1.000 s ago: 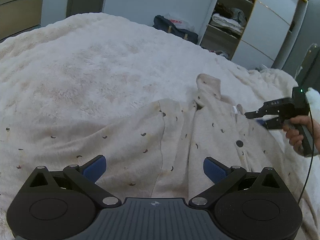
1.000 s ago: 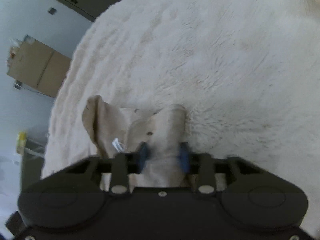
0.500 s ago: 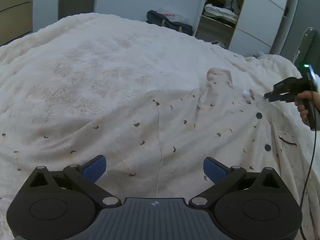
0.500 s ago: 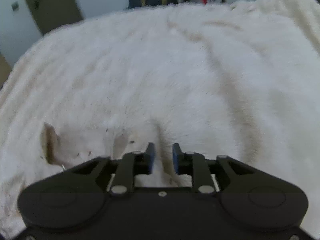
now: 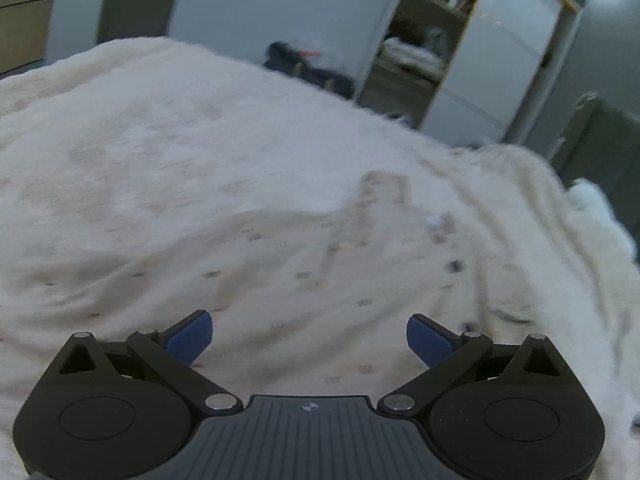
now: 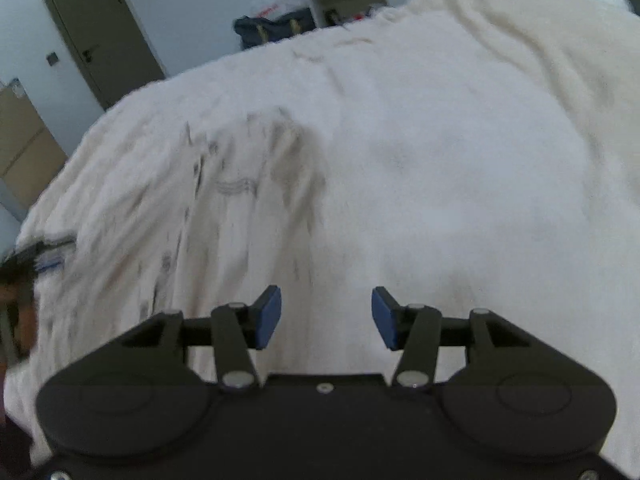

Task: Fold clothes

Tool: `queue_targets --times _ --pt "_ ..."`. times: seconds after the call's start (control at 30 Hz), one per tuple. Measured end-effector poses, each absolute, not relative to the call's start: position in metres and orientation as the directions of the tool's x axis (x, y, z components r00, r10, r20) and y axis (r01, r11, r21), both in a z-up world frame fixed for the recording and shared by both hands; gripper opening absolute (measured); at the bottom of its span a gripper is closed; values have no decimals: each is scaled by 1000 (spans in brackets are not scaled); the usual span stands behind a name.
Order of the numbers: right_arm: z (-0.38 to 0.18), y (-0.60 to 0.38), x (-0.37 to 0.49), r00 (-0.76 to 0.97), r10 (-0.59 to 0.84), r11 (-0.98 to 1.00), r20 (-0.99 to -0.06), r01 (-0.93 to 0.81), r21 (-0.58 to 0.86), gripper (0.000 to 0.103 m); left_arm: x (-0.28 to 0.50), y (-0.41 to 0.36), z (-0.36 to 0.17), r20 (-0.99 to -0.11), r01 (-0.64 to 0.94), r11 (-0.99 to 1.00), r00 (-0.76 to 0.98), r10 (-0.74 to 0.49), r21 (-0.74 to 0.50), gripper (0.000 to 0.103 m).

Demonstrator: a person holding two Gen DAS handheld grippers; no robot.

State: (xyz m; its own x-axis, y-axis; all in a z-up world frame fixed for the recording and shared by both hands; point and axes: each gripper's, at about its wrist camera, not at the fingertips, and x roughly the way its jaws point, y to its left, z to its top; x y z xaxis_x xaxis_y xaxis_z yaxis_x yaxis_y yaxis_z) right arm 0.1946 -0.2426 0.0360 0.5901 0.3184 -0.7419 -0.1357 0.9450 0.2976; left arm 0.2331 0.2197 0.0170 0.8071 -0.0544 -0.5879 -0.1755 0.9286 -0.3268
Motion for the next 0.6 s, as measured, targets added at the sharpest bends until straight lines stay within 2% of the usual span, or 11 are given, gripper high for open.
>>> queue_targets --times 0.07,0.2,0.37,0.43,0.57,0.6 --pt "31 -245 154 583 331 937 -742 -109 332 53 231 207 20 -580 -157 931 812 -68 -329 102" --pt "19 -244 108 574 314 941 -756 -85 326 53 218 178 21 -541 -127 918 834 -106 -376 102" --pt "12 -246 76 633 262 942 -728 -5 334 53 189 150 23 -398 -74 860 904 -155 -504 102" --pt "8 -248 69 648 263 920 -715 55 388 53 185 140 26 -384 -49 864 907 -172 -501 102" --pt "7 -246 59 688 263 884 -676 110 455 52 177 107 35 -422 -15 937 895 -143 -348 102" --pt "6 -244 58 697 253 876 -671 129 464 52 169 89 37 -439 1 968 891 -114 -249 103"
